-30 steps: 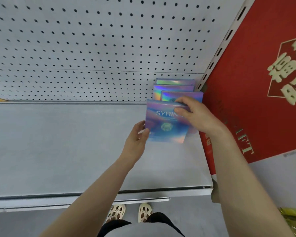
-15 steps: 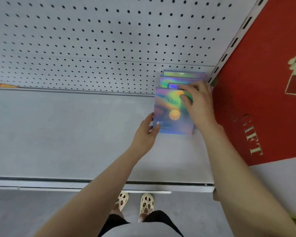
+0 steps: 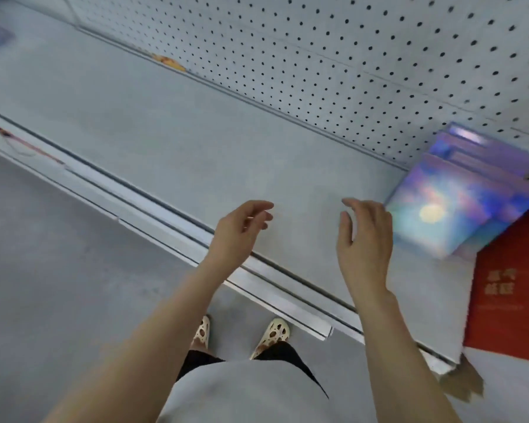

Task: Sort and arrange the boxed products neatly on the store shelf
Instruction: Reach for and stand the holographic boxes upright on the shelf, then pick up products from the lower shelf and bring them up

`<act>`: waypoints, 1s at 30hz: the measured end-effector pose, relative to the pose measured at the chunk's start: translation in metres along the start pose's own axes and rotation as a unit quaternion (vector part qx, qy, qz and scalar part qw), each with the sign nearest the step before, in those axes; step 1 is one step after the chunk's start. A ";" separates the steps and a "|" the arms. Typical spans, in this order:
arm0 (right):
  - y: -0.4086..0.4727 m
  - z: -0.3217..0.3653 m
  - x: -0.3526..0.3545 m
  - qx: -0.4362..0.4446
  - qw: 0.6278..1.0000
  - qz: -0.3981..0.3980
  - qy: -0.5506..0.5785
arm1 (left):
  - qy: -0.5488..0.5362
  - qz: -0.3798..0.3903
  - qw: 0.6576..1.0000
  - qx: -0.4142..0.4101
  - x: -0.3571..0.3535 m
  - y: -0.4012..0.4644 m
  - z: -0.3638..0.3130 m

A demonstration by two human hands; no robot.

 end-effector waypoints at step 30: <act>-0.066 0.591 -0.410 0.257 0.888 0.366 0.106 | -0.001 -0.370 0.909 0.192 0.626 -0.117 0.287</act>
Point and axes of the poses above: each hand's wrist, its own y-axis towards the middle knuckle, its own x-axis out of the back of the hand, z = x × y, the point moved 5 cm from there along y, towards the middle knuckle, and after that the axes turned 2 degrees about -y, right-handed, at the moved point
